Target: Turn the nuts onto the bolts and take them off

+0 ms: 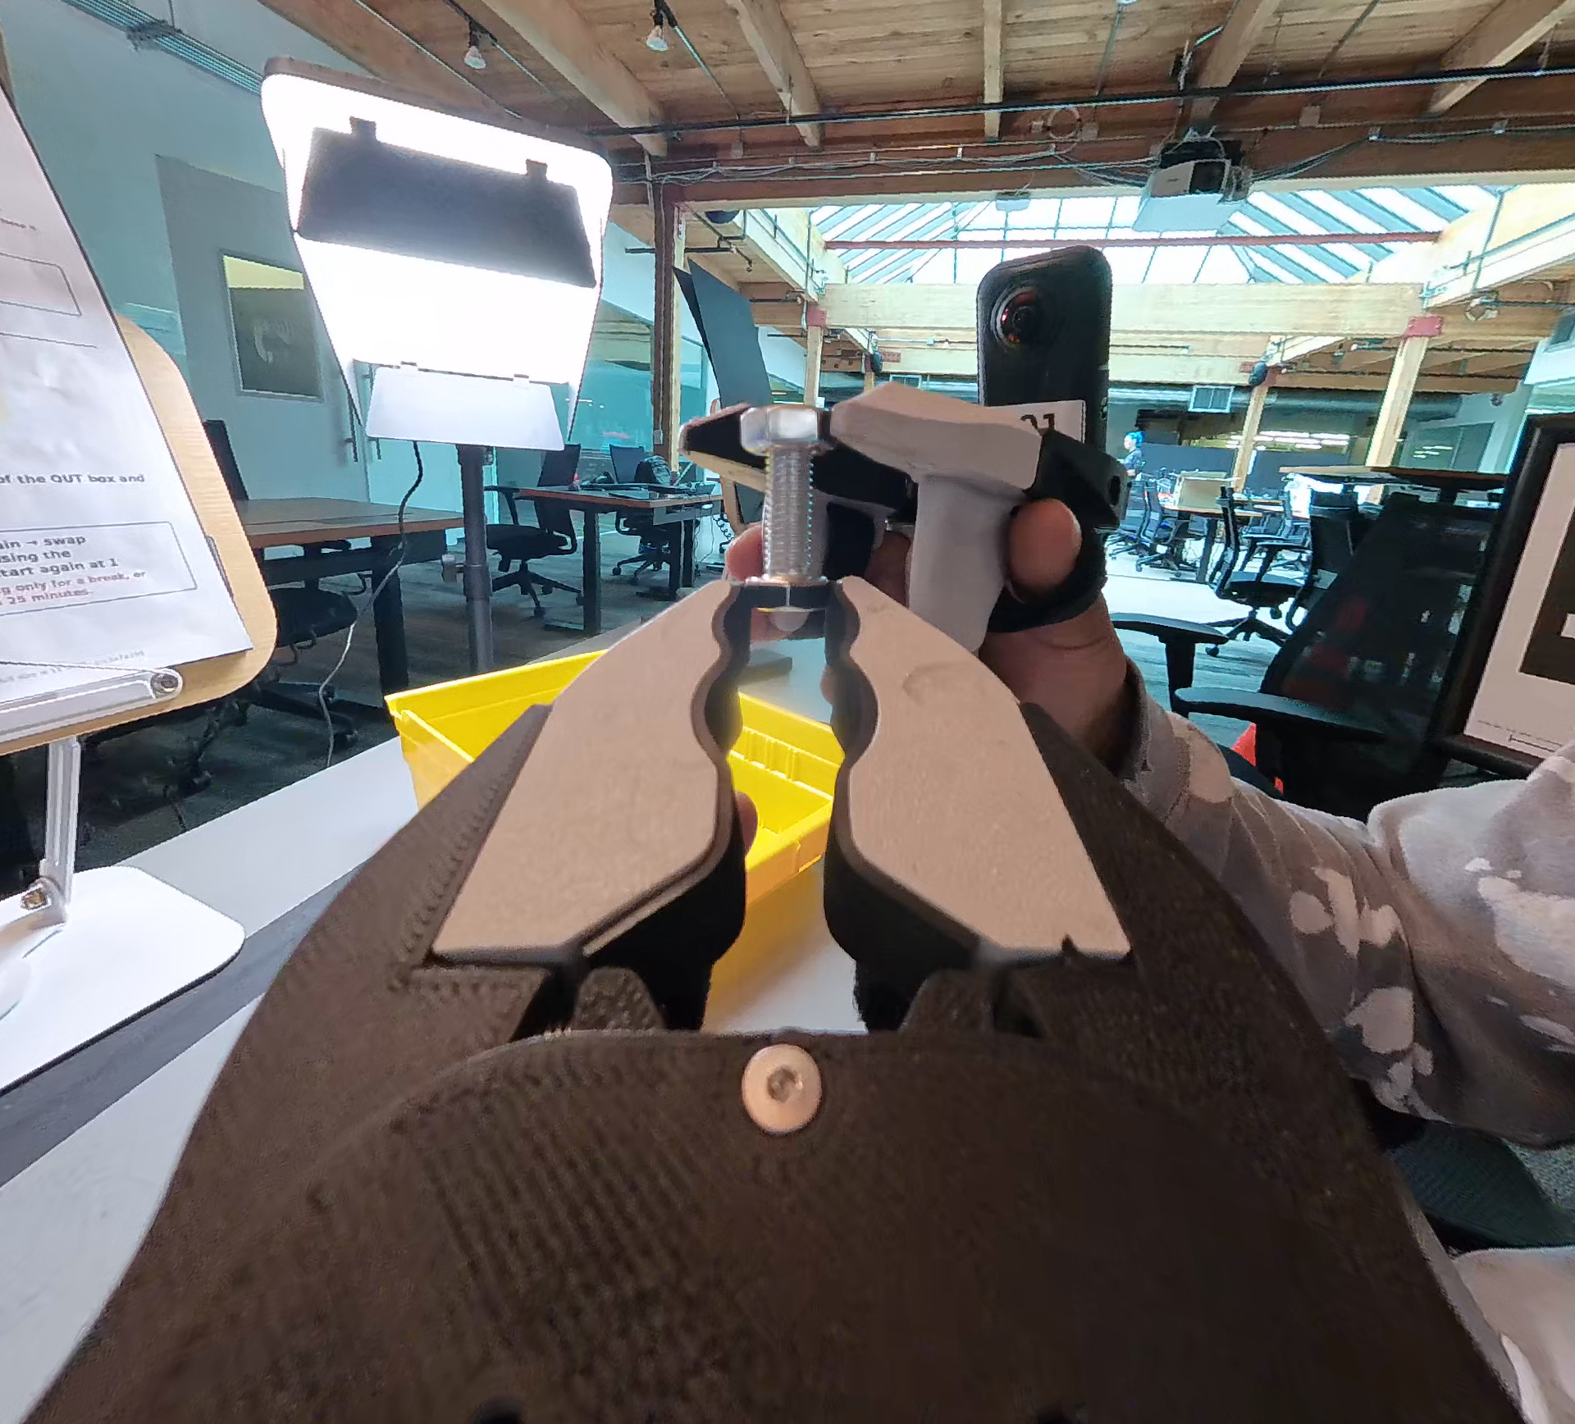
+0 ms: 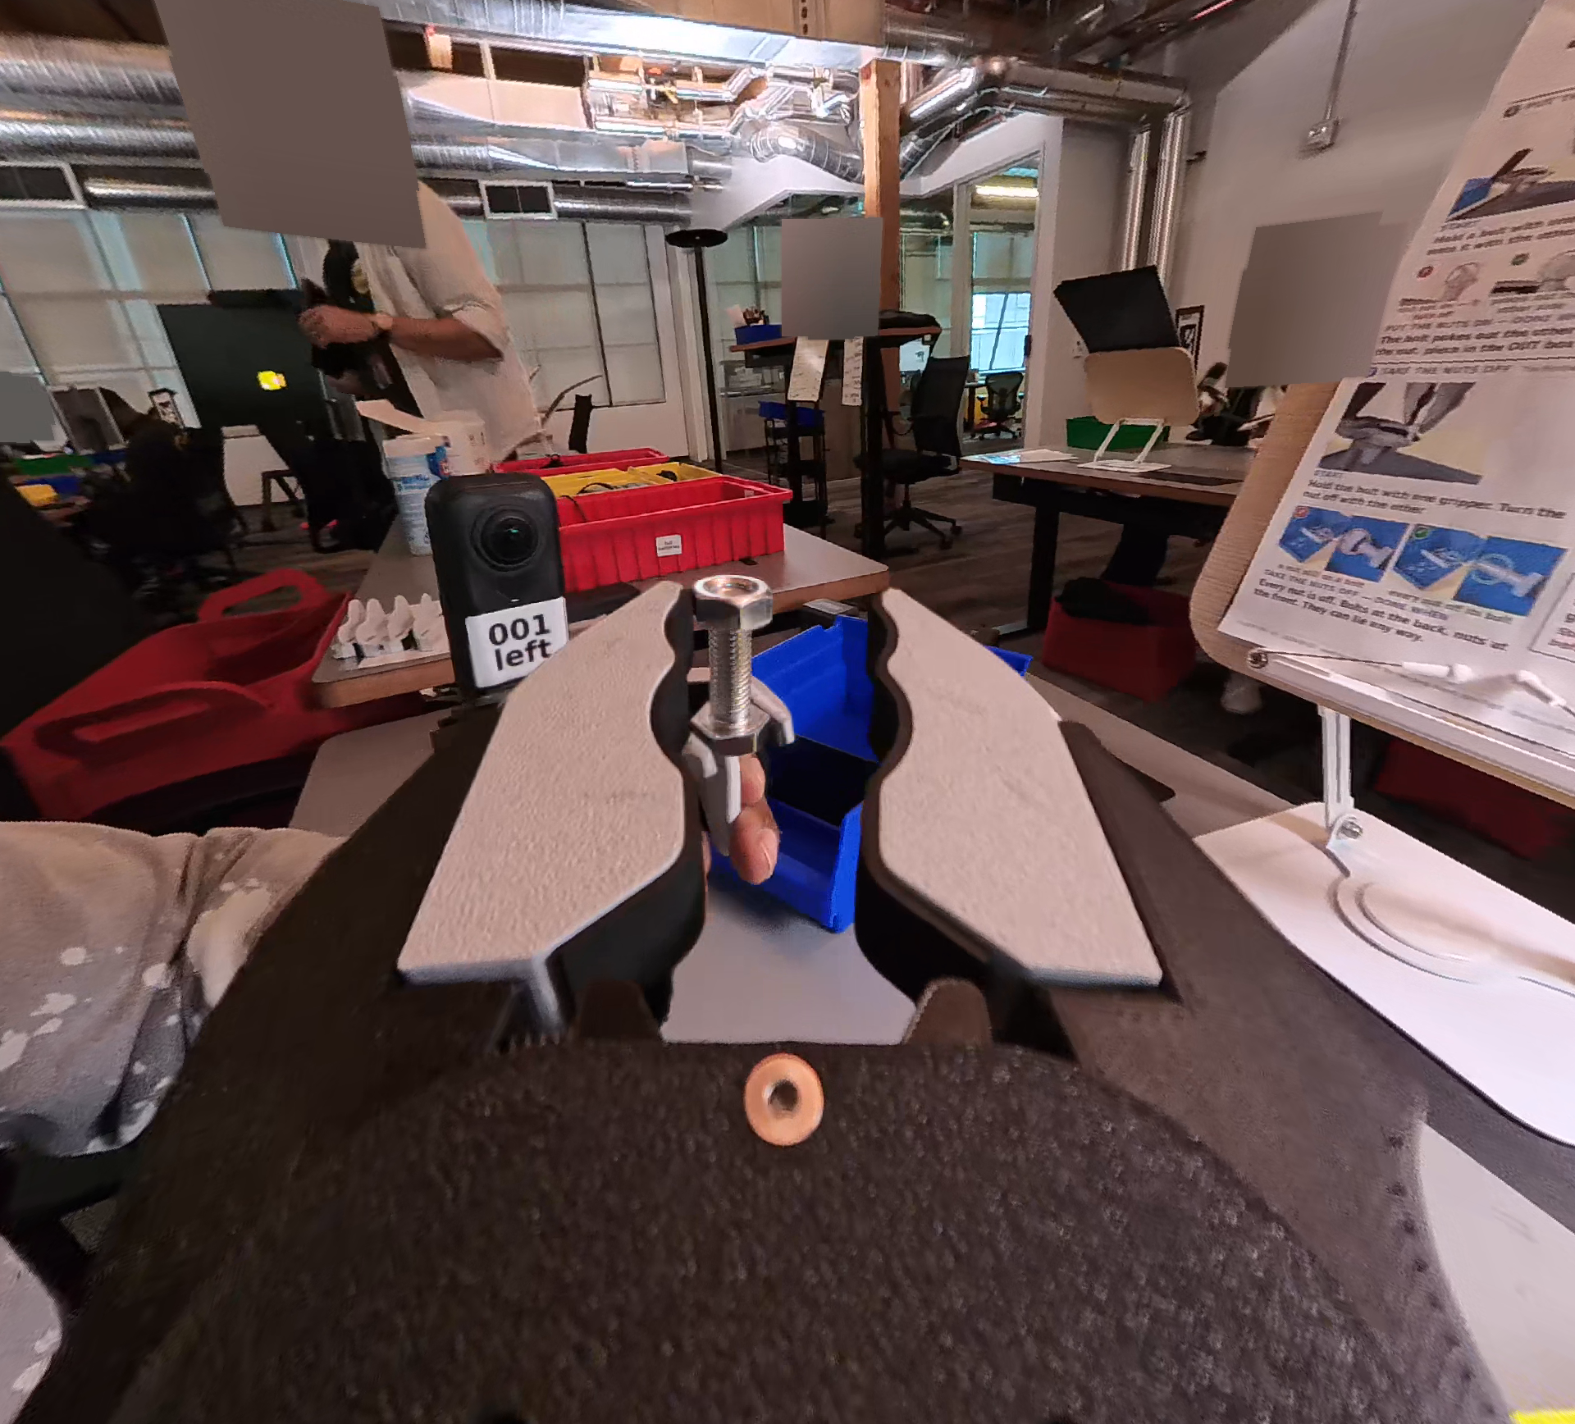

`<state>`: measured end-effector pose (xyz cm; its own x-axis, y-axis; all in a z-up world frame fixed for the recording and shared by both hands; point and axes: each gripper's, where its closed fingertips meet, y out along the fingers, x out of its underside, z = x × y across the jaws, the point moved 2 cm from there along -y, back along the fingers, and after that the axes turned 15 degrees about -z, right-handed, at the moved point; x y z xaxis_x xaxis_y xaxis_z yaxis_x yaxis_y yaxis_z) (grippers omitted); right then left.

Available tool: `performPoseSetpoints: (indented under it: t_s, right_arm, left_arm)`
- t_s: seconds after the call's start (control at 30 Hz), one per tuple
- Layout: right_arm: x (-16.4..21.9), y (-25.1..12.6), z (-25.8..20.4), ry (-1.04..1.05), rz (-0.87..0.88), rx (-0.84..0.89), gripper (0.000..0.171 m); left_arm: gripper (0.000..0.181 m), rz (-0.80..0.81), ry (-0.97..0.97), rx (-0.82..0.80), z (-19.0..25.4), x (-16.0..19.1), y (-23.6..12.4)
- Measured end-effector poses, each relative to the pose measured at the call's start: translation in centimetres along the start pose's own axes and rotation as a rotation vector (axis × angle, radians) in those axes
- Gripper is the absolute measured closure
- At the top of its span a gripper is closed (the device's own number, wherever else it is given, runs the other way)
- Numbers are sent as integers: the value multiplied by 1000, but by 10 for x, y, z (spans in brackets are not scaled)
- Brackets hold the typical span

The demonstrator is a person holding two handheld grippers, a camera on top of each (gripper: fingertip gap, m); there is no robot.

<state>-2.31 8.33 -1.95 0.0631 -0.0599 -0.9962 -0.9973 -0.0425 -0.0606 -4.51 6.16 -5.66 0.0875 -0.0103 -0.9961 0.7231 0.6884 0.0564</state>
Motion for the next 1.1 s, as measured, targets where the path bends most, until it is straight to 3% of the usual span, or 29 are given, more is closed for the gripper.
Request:
performPoseSetpoints:
  t_s: [0.07, 0.17, 0.4, 0.5, 0.63, 0.93, 0.97, 1.0, 1.1]
  right_arm:
    - [0, -2, 3, 10, -6, -6, 135]
    - [-2, -10, 17, 13, 23, 79, 153]
    - [-4, -2, -4, 10, 28, -41, 136]
    - [-2, 0, -2, -9, 15, -17, 134]
    - [-8, -13, 18, 40, 64, 43, 152]
    - [-4, -3, -3, -1, 25, -42, 135]
    - [-5, -5, 0, 5, 31, -34, 137]
    - [-6, -8, 9, 21, 37, 8, 151]
    - [-10, -19, 21, 37, 67, 36, 151]
  left_arm:
    - [163, 9, -16, 0, -3, 0, -1]
    - [163, 34, -13, 6, -3, -5, -5]
    - [163, 17, -1, 3, -1, -2, -2]
    - [163, 23, -1, 5, 1, -2, -2]
    - [163, 52, -3, 4, -2, -8, -8]
    - [163, 29, 3, 7, 1, -3, -2]
    - [163, 34, -1, 9, 1, -4, -3]
    - [164, 45, 1, 18, 2, -6, -5]
    - [163, 45, 12, 7, 1, -10, -7]
